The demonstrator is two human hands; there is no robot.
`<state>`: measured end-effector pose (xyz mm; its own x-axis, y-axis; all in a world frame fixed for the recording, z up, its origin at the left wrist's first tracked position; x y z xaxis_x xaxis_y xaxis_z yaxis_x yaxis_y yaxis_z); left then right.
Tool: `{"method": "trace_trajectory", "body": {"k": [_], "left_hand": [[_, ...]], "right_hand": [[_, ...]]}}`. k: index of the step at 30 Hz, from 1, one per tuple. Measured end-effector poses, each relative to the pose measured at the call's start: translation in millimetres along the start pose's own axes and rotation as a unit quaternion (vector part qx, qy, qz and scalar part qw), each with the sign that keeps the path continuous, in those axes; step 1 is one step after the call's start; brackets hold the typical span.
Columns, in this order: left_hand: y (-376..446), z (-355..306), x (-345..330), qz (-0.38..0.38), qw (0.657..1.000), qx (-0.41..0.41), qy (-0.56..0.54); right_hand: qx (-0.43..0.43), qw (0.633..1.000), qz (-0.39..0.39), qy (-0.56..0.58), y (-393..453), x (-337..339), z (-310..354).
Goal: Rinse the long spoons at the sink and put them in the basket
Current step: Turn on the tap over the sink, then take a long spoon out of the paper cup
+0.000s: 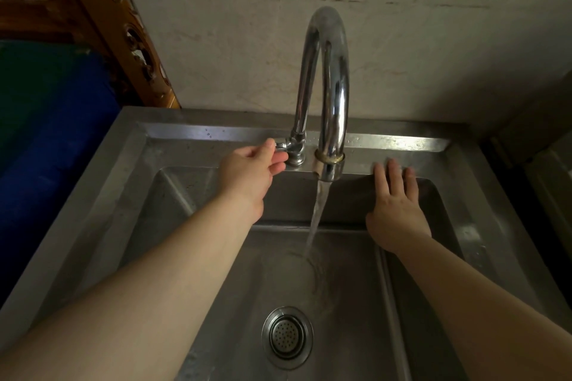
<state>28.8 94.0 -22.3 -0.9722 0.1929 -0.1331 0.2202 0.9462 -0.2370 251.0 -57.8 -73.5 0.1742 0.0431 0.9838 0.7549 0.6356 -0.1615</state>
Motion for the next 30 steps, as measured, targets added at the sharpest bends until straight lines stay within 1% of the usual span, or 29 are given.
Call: {"method": "trace_trajectory", "body": {"k": [3,6,8,11,13,15,16,18,20,21,23,24,25,28,30], "left_hand": [[-1.6,-3.3,1.5,0.006,1.000,0.001,0.023],[-7.4,-13.0,10.8,-0.004,0.995,-0.016,0.103],[-17.9,-23.7,24.6,-0.018,0.987,-0.050,0.152],[-42.1,-38.5,44.6,-0.004,0.972,-0.112,0.205],[-59.8,-47.7,57.8,0.016,0.951,-0.152,0.270],[-83.6,-59.3,80.0,0.030,0.910,-0.201,0.361],[-96.2,-63.9,91.5,0.035,0.886,-0.223,0.404],[-123.1,-72.2,119.5,0.039,0.842,-0.251,0.475],[-146.2,-80.0,148.2,0.034,0.819,-0.259,0.511],[-156.8,-85.0,163.0,0.028,0.812,-0.259,0.523],[-178.4,-100.6,195.0,0.002,0.803,-0.258,0.538],[-190.2,-109.7,211.8,-0.016,0.801,-0.257,0.541],[-202.4,-120.4,228.8,-0.036,0.799,-0.258,0.542],[-238.7,-155.9,275.4,-0.088,0.795,-0.264,0.539],[-265.3,-181.7,311.4,-0.124,0.783,-0.271,0.546]], "right_hand": [[-0.002,1.000,0.013,0.012,0.1,0.6,-0.5],[0.014,0.999,0.026,0.017,2.4,0.5,-1.8],[0.018,0.999,0.039,0.026,3.7,-1.5,-3.4],[0.028,0.998,0.059,0.024,6.9,-3.3,-3.7],[0.036,0.996,0.077,0.004,9.6,-0.4,-4.2],[0.048,0.995,0.084,0.004,2.3,6.1,-3.1],[0.048,0.996,0.068,0.021,-6.2,11.6,-4.5],[0.033,0.997,0.005,0.075,-37.8,23.5,-7.8],[0.004,0.990,-0.050,0.135,-82.0,26.8,-14.6],[-0.019,0.984,-0.055,0.169,-105.9,23.4,-17.7],[-0.071,0.969,-0.015,0.236,-156.6,11.3,-15.9],[-0.089,0.962,0.005,0.259,-184.9,7.1,-9.2],[-0.089,0.958,0.006,0.273,-213.4,5.7,1.7],[-0.030,0.954,0.009,0.297,-299.9,6.0,52.2],[0.055,0.934,0.045,0.351,-358.5,13.3,103.7]]}}
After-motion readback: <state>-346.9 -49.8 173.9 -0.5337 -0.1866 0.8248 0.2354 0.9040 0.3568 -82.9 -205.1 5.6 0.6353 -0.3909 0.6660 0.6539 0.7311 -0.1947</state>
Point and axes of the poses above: each hand's wrist, its own y-axis towards the middle knuckle, its own x-axis out of the back of the hand, z = x × y, the point moved 8 cm from there along y, towards the middle knuckle, and after that the axes turned 10 degrees about -x, right-handed, at the moved point
